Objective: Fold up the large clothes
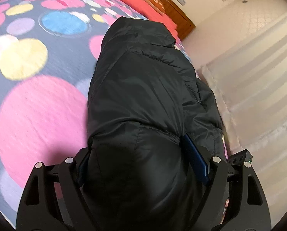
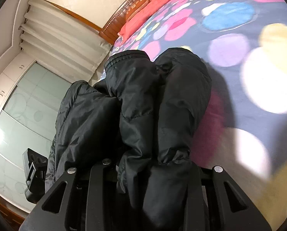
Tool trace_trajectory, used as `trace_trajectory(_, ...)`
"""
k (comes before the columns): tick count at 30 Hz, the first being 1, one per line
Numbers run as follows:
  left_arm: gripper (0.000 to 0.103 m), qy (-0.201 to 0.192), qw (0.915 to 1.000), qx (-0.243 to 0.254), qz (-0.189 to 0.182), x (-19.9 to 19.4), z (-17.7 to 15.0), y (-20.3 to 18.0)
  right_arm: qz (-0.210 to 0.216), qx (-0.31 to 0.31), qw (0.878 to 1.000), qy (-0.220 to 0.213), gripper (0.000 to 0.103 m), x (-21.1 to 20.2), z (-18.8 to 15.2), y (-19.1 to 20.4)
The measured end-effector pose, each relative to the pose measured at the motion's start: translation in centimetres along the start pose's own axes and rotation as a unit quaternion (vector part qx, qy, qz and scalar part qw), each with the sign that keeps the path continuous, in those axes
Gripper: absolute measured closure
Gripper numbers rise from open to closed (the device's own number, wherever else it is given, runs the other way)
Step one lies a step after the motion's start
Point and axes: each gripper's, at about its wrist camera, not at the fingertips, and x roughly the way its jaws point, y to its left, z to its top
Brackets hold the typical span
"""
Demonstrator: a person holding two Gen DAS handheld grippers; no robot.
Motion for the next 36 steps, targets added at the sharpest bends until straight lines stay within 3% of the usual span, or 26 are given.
trace_trajectory(4,0.020,-0.004,0.9999,-0.005,0.012,0.4,1.8,1.5,0.001,0.003,1.000,0.010,0.072,2.8,1.0,0.5)
trace_trajectory(8,0.020,-0.003,0.9995,-0.006,0.031,1.1,2.2,2.8,-0.028,0.005,0.999,0.017,0.072,4.2,1.7,0.0)
trace_trajectory(13,0.018,-0.009,0.9981,0.002,0.060,2.1,2.4,2.7,-0.045,0.012,0.999,0.019,0.070,4.5,1.7,-0.5)
trace_trajectory(16,0.017,-0.007,0.9977,0.002,0.068,2.0,2.5,3.1,-0.051,0.014,0.998,0.017,0.064,4.4,1.6,-0.6)
trace_trajectory(27,0.013,-0.012,0.9985,0.004,0.054,-0.7,1.6,3.8,-0.074,0.000,0.997,0.006,0.038,2.1,0.7,-0.4)
trace_trajectory(31,0.010,-0.027,0.9992,0.005,0.030,-3.5,0.0,5.1,-0.068,-0.004,0.998,0.010,0.036,-0.3,-0.5,-0.4)
trace_trajectory(36,0.003,-0.014,0.9998,-0.008,-0.015,-4.3,-3.2,6.6,-0.064,0.000,0.998,0.007,0.029,-2.1,-2.7,-0.6)
